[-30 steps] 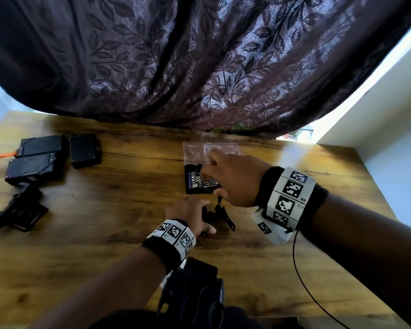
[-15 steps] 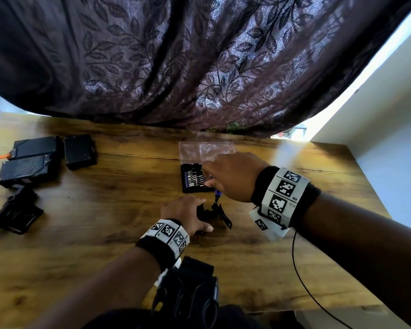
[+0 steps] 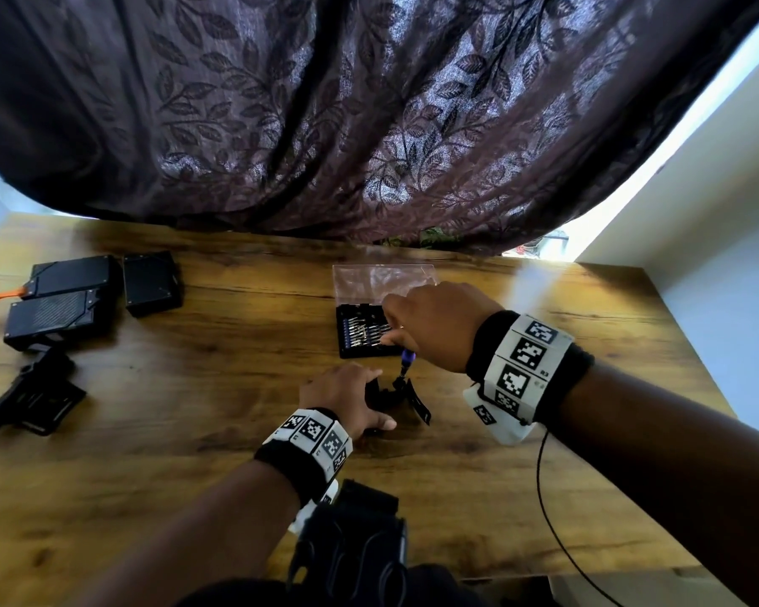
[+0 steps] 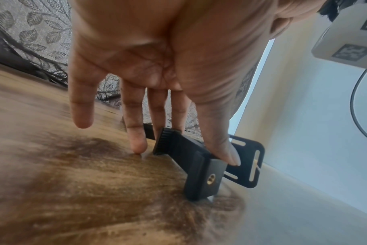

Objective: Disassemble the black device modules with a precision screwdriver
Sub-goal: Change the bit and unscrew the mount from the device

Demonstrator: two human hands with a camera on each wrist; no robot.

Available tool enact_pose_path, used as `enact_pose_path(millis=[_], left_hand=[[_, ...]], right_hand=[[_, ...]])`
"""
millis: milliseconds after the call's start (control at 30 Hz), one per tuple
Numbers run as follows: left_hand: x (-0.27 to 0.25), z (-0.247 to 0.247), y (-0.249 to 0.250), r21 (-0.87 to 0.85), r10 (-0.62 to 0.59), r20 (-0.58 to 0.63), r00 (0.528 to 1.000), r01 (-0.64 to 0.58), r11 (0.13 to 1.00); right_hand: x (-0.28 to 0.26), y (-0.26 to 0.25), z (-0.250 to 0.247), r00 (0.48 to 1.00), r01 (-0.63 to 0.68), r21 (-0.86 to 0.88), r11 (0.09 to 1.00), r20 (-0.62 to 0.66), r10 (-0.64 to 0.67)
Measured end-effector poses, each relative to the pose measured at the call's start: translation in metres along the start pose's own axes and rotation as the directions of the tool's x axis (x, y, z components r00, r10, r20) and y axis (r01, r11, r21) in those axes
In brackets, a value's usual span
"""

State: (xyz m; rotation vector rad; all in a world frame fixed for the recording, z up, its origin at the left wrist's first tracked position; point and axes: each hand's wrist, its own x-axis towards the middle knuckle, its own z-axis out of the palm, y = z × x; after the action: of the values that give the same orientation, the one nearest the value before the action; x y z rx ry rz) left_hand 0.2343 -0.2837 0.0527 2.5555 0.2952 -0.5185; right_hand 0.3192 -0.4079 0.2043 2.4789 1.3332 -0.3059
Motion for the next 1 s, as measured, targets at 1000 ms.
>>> enact_pose_path(millis=[1000], left_hand=[[0.000,0.000,0.000,-0.037,-0.009,-0.019,1.000,0.008,0.999]], right_hand=[[0.001,-0.003,0.003,0.999,0.047,0.131,0.990,0.013,-0.049]])
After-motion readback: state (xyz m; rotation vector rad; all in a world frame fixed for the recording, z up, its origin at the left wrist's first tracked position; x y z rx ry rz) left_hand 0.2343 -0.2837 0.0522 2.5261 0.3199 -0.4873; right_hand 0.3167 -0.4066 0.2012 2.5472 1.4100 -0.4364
